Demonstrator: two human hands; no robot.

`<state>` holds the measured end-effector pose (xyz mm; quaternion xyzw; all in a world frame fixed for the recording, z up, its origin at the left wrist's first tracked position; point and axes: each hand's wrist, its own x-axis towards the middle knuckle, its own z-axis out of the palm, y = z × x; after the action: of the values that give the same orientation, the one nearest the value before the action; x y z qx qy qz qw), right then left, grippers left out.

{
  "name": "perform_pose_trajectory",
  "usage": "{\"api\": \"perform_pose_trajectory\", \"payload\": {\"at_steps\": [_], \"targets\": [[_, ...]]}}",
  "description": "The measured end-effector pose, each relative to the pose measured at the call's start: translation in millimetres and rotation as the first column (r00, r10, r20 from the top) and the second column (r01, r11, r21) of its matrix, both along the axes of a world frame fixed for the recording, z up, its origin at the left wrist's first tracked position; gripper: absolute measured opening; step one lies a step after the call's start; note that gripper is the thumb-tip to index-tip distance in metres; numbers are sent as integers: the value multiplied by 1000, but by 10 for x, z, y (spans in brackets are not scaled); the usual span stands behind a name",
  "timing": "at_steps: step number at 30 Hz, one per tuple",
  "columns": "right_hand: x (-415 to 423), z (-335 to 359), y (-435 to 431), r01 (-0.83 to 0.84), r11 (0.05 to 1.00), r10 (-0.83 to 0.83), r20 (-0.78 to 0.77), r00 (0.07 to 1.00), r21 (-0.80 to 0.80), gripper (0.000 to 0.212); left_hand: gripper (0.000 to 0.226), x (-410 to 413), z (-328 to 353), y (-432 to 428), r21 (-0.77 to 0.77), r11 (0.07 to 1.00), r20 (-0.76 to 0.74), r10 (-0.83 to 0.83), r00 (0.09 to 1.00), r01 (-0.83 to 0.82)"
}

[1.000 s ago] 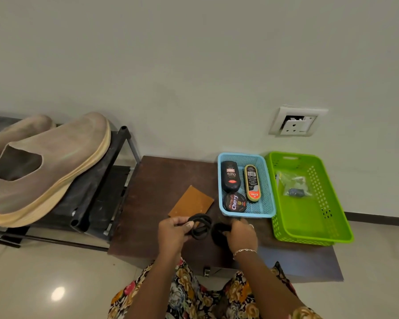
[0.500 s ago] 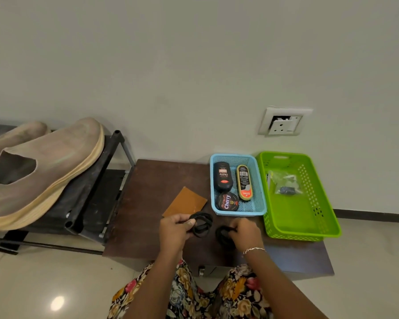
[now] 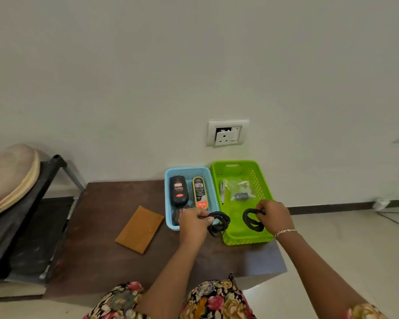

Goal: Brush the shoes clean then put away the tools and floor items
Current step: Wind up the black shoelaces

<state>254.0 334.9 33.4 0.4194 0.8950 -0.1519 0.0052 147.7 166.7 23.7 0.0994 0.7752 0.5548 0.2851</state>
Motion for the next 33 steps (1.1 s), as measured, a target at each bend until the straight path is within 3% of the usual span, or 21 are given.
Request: {"api": "perform_pose_trajectory", "payload": {"at_steps": [7,12,15,19,25,33], "targets": [[-70,-246,281,-254,964,218,310,925,79,25,17,2,41,540,-228,939,-255,-313,915,258],[-76,-382,366,-404,912,331,448,830,75,23,13,83,-31,829,-536,717,-308,-657,688,445],[-90,-430,409,-453,889,364,493,790,70,23,22,141,-78,963,-632,627,-258,-724,640,455],[-139,-482,433,-391,915,299,486,821,99,25,23,216,-186,1029,-645,637,-233,-690,685,422],[-324,-497,420,-204,964,119,414,903,167,25,28,219,-183,1167,-570,771,-173,-451,876,284],[-575,-622,541,-190,972,114,423,899,141,26,31,186,-228,1203,-537,788,-105,-416,903,300]]}}
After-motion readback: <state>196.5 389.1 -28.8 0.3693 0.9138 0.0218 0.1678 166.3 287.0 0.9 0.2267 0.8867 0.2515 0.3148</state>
